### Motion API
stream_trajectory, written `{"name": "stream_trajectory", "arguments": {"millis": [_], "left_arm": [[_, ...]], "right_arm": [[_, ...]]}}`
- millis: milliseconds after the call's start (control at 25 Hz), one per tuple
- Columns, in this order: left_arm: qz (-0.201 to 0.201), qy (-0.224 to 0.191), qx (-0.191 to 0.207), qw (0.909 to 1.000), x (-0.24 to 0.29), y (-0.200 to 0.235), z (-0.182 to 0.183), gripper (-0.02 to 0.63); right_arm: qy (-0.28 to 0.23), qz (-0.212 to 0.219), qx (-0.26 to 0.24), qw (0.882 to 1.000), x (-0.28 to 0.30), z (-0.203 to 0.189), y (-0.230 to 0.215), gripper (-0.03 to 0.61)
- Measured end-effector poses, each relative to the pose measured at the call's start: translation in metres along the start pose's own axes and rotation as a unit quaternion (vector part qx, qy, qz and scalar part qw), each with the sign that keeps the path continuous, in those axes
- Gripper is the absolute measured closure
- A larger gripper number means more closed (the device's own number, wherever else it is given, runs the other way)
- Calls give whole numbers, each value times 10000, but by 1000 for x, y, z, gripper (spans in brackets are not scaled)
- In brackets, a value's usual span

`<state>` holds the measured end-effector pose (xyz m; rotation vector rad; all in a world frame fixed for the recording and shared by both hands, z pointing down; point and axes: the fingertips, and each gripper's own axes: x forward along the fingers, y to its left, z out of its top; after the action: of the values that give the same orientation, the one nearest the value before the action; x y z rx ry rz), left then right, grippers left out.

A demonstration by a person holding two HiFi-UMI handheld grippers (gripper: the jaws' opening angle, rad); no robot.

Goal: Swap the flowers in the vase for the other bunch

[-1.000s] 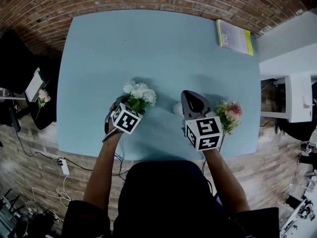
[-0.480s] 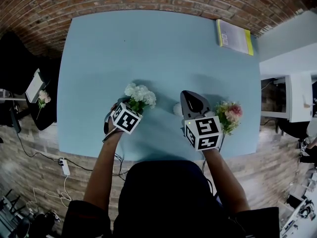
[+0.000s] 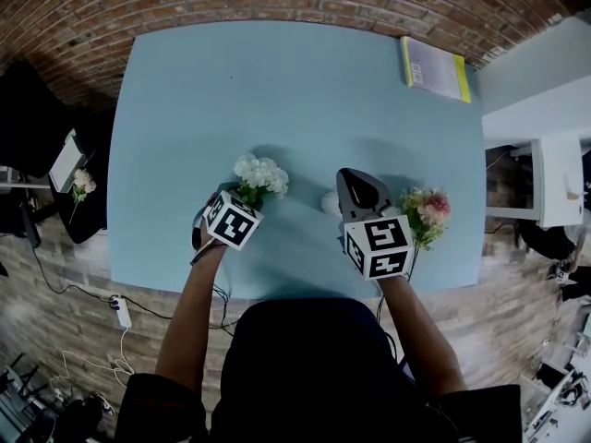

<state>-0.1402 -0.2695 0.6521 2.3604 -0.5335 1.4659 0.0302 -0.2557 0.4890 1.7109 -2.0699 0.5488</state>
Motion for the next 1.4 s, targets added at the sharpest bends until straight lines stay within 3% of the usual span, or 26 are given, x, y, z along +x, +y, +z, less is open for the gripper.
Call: {"name": "stream_trajectory", "arguments": {"millis": [1000,1400], "left_arm": [[254,-530,87,9982,-34,-13,24,502],[298,-1098,-84,9935,-56,-24,48,506]], "right_arm": [[-218,5,-105,9997,-27,6,1,566],[-344,-33,-117,9993,-44,7,-4,566]]}}
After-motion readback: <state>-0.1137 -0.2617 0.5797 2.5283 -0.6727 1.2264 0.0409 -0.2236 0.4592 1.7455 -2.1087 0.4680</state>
